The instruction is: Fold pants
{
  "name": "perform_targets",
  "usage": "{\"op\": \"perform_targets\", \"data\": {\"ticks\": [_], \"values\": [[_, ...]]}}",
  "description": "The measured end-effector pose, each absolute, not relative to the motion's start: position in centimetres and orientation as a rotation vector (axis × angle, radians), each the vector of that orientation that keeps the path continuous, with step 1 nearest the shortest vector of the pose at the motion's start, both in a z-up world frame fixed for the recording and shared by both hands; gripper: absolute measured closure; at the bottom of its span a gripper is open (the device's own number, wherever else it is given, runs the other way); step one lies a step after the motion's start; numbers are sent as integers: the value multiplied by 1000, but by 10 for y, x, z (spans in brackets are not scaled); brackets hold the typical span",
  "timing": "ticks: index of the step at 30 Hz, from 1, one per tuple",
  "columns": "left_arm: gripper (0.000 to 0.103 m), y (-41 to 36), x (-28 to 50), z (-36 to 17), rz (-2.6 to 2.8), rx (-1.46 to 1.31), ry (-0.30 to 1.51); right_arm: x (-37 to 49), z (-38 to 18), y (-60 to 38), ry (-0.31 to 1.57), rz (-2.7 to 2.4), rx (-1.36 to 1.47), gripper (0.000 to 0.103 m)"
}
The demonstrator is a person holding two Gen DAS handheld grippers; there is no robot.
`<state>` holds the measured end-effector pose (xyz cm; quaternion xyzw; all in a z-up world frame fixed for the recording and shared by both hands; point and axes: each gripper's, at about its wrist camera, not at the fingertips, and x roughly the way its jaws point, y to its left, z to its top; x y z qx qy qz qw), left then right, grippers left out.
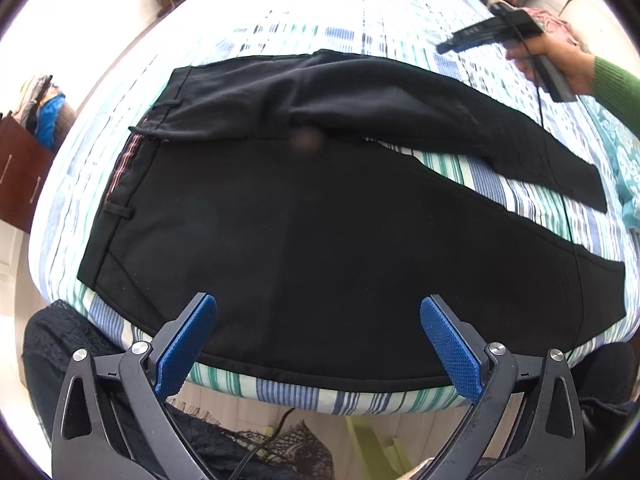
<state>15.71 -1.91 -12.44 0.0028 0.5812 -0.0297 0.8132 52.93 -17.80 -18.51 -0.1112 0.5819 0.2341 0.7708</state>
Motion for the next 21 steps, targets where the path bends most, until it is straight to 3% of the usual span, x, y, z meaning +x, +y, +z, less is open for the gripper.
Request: {"op": "perform_targets", "data": {"ticks": [9, 16, 21], "values": [[1, -38, 153, -120, -91, 65, 1214, 483, -189, -360, 1372, 398, -215, 50], [1, -39, 157, -128, -78, 61, 1239, 420, -183, -590, 1390, -166, 79, 49], [1, -58, 156, -131, -107, 95, 1256, 380, -211, -655, 1482, -246, 224, 49]]}}
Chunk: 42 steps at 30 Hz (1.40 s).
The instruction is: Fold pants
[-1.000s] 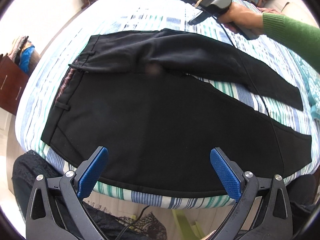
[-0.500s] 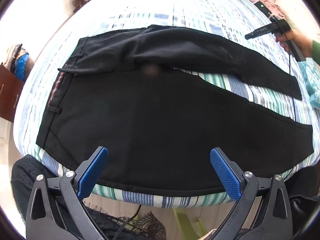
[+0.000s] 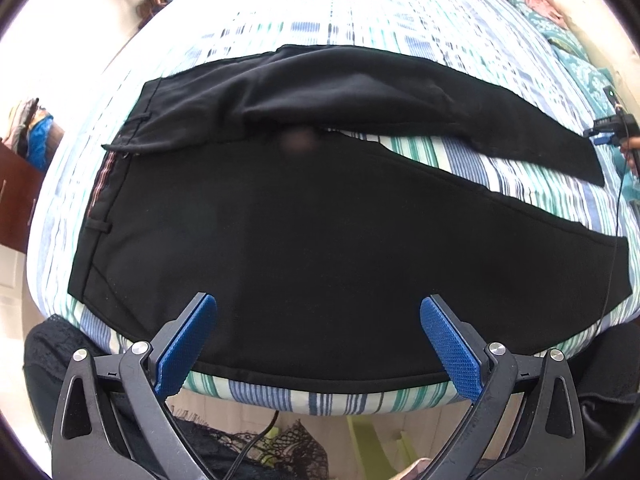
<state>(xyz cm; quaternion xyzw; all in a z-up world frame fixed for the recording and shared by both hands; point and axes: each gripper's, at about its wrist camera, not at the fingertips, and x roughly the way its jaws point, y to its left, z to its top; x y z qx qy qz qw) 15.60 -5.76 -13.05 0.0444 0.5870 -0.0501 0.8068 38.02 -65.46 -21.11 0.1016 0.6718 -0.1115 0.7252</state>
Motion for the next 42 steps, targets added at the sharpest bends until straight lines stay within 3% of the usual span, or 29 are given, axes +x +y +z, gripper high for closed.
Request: {"op": "perform_targets", "data": {"ticks": [3, 4, 5, 8, 12, 15, 18, 19, 20, 25, 28, 30, 33, 34, 36, 38, 42], "values": [[1, -72, 155, -130, -123, 139, 1250, 378, -228, -654, 1489, -207, 240, 50], [1, -75, 156, -131, -126, 151, 1253, 380, -233, -652, 1499, -183, 257, 76], [1, -79, 156, -131, -128, 162, 1254, 384, -231, -646, 1500, -166, 220, 91], [1, -88, 160, -130, -126, 184, 1245, 402, -192, -631, 1404, -151, 78, 93], [1, -103, 167, -128, -133, 189, 1215, 420, -112, -634, 1111, -160, -36, 93], [1, -114, 171, -133, -144, 222, 1229, 428, -133, -634, 1109, -196, -24, 93], [1, -114, 181, -134, -125, 229, 1234, 432, -198, -632, 1211, -262, -24, 79], [1, -110, 188, -132, -116, 212, 1232, 428, -218, -632, 1257, -293, -10, 61], [1, -101, 199, -128, -96, 188, 1219, 426, -231, -631, 1283, -322, -3, 55], [1, -48, 283, -113, 59, 119, 1070, 399, -196, -606, 1085, -389, -66, 43], [1, -17, 350, -150, 226, 165, 1030, 385, -170, -567, 995, -144, 73, 20], [1, -1, 391, -191, 364, 271, 1061, 383, -176, -538, 1011, 43, 201, 18], [0, 35, 420, -241, 521, 385, 1086, 377, -219, -500, 1147, 37, 131, 18], [0, 48, 416, -238, 523, 330, 1041, 374, -238, -498, 1212, -3, 105, 18], [0, 70, 416, -233, 622, 278, 1042, 361, -244, -495, 1152, -23, 46, 16], [0, 85, 413, -232, 644, 239, 1043, 360, -247, -496, 1162, -73, 16, 7], [3, 93, 396, -214, 588, 177, 1075, 356, -229, -500, 1196, -166, 28, 8]]}}
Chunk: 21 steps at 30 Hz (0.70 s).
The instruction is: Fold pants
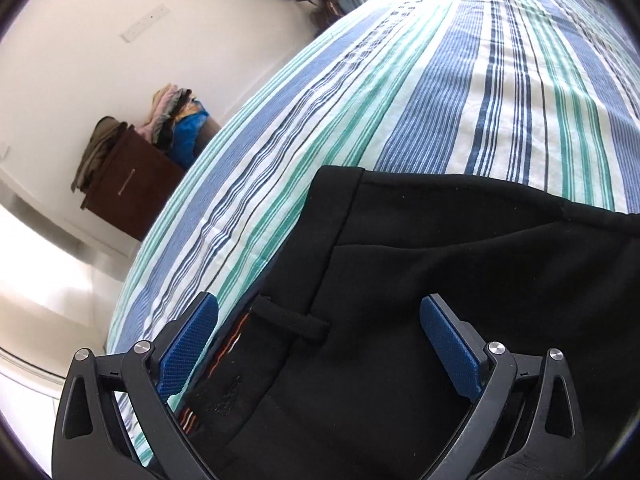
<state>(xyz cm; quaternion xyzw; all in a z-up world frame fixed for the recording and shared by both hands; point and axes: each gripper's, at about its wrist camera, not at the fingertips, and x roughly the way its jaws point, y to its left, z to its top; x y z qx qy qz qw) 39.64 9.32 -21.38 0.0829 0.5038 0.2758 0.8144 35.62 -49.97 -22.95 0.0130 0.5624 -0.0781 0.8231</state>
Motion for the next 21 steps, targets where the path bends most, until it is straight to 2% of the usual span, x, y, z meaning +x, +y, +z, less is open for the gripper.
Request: {"op": "perform_targets", "data": {"ticks": [3, 6, 9, 12, 14, 17, 19, 21], "values": [[2, 65, 345, -182, 375, 117, 1000, 317, -181, -476, 1075, -153, 70, 8], [2, -1, 277, -173, 102, 116, 1010, 257, -150, -416, 985, -30, 172, 8], [2, -81, 211, -188, -188, 138, 1056, 195, -155, -339, 996, 148, 307, 8], [1, -151, 169, -219, -296, 355, 1094, 152, -192, -284, 1111, 192, 270, 9], [0, -153, 153, -220, -289, 384, 1022, 127, -212, -288, 1141, 122, 217, 15], [0, -128, 159, -215, -269, 351, 1066, 97, -218, -340, 1138, -63, 148, 12], [0, -100, 166, -214, -213, 289, 1092, 78, -222, -403, 1152, -191, 284, 13], [0, -72, 171, -212, -160, 231, 1107, 59, -219, -457, 1098, -283, 401, 24]]}}
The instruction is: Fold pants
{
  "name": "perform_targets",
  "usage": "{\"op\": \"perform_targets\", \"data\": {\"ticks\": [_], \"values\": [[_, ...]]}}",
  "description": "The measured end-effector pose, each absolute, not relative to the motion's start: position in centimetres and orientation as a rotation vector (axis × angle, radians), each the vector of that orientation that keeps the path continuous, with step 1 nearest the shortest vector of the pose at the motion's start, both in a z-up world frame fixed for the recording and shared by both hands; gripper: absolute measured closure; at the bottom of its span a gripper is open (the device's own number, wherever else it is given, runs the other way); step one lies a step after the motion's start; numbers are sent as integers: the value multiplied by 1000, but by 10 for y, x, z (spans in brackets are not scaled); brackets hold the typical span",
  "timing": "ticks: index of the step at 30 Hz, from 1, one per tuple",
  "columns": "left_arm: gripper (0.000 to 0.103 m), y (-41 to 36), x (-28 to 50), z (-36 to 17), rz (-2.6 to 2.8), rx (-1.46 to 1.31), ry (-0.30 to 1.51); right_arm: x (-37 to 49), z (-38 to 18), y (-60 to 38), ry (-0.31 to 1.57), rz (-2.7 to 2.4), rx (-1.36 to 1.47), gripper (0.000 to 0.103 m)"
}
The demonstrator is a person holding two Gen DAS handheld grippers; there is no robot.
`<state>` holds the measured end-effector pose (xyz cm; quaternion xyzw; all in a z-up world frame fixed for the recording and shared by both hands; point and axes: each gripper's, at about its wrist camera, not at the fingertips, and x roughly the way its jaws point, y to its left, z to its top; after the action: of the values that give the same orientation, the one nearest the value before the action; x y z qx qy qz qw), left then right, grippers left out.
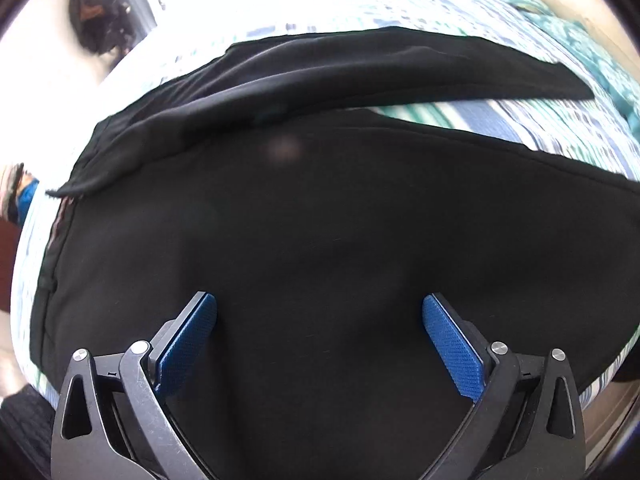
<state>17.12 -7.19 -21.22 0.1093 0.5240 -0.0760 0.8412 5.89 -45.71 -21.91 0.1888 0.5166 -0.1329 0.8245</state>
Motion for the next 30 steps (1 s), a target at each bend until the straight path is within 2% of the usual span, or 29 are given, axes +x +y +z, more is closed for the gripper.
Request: {"op": "perform_targets", "data": {"ticks": [1, 4, 8, 11, 13, 14, 17, 20, 23, 25, 28, 30], "values": [[0, -62, 169, -212, -127, 222, 1109, 51, -216, -478, 1075, -332, 464, 32], [0, -40, 170, -211, -80, 158, 1124, 29, -211, -525, 1031, -559, 576, 32], [0, -30, 171, -204, 6, 122, 1133, -2, -203, -568, 857, -689, 850, 32], [1, -23, 159, -195, 7, 119, 1103, -7, -184, -559, 832, -639, 888, 28], [1, -21, 150, -198, 16, 136, 1101, -15, -181, -551, 821, -498, 1030, 24], [1, -19, 149, -201, 17, 137, 1110, -19, -184, -548, 830, -435, 1109, 20], [0, -11, 150, -203, 15, 113, 1114, -32, -207, -544, 928, -437, 1246, 21], [0, -11, 144, -199, 15, 128, 1115, -45, -197, -551, 1019, -717, 1068, 19], [1, -10, 142, -195, 27, 121, 1112, -47, -167, -545, 887, -701, 1026, 19], [1, -6, 151, -192, 26, 105, 1100, -38, -138, -528, 846, -688, 902, 18], [1, -13, 161, -176, -3, 86, 1061, -9, -109, -494, 815, -634, 712, 5], [1, -22, 175, -162, -18, 96, 1024, 19, -104, -474, 828, -569, 619, 4]]}}
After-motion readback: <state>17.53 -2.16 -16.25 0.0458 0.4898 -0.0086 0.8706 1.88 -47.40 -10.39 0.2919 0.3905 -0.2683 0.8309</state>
